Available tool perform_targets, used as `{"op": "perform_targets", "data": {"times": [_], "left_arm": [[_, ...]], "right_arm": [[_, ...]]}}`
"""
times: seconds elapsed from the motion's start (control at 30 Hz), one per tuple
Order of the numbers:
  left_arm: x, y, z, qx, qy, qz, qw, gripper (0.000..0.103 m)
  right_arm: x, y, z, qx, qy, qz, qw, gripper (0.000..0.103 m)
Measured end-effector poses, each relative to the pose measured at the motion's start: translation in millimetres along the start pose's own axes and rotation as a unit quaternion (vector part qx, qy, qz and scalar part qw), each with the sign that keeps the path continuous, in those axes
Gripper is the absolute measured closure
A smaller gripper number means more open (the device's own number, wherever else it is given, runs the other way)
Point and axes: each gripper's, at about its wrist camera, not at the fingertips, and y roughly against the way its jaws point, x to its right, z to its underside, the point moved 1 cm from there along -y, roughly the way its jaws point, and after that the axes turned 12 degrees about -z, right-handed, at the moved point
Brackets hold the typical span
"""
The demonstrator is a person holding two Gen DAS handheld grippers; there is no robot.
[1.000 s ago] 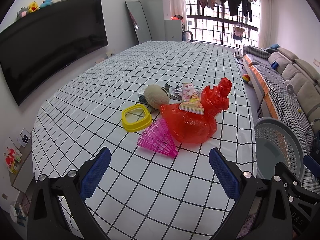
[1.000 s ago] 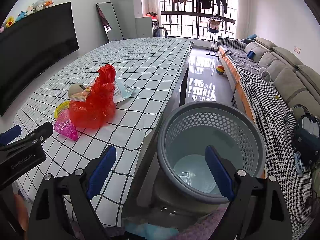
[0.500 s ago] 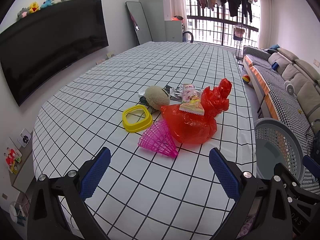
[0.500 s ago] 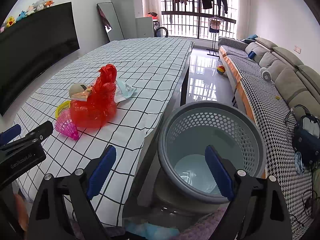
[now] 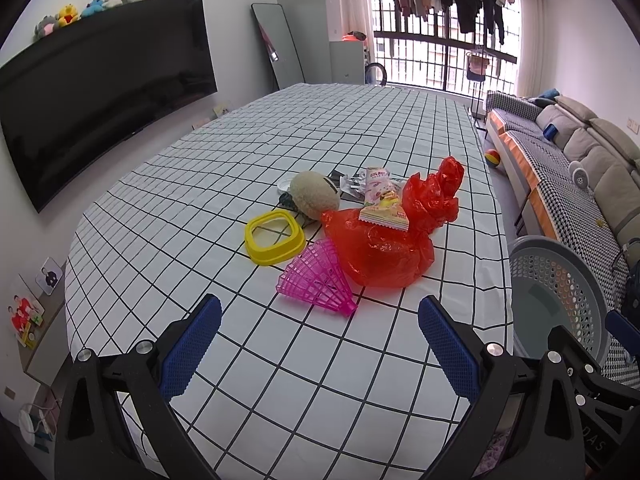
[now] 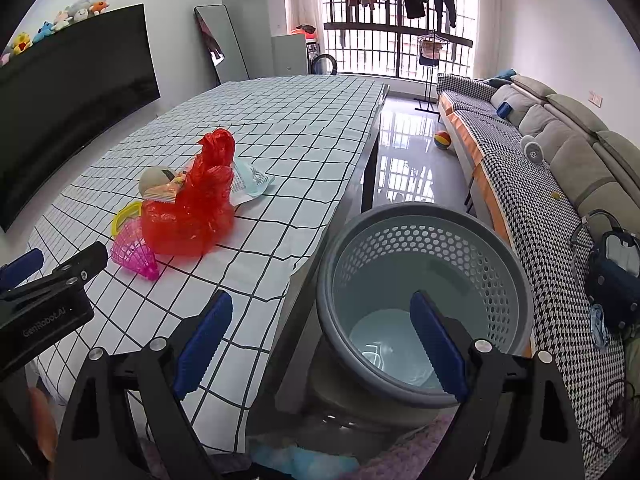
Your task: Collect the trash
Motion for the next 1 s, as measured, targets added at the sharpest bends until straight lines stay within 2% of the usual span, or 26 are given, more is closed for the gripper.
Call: {"op": "perform_targets", "data": {"times": [1.0], "left_arm": [[-0.9, -2.8, 1.4, -0.003, 0.001, -0.003, 1.0000, 0.006]], "right_arm": [[2.2, -7.1, 0.5, -0.001, -0.008, -0.014, 1.000, 0.017]]}}
